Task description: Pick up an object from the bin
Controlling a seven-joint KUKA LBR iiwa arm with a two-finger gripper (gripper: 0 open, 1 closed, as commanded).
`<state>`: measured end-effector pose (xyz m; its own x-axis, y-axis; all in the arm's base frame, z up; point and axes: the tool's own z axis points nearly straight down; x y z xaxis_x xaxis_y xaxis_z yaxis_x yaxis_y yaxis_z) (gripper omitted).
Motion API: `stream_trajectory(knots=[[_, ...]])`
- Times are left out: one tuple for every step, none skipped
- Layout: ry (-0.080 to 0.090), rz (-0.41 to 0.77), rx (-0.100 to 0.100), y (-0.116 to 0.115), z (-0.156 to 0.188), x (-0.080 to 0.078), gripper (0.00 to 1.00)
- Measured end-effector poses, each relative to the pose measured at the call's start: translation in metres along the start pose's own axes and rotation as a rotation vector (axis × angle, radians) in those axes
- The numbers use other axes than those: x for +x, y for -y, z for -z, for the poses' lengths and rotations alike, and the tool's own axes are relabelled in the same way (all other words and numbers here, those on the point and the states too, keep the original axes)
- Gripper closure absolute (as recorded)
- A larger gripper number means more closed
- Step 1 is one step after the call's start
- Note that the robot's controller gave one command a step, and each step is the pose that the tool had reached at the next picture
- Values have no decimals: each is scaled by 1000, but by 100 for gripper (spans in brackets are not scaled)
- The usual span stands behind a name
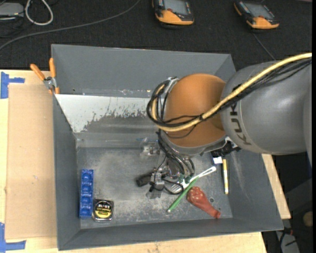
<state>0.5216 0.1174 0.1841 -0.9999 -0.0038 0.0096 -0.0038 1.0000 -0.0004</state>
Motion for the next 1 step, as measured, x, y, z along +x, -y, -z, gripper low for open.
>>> stream_trajectory(knots=[[8,-5,-1,1,5,-2,0]])
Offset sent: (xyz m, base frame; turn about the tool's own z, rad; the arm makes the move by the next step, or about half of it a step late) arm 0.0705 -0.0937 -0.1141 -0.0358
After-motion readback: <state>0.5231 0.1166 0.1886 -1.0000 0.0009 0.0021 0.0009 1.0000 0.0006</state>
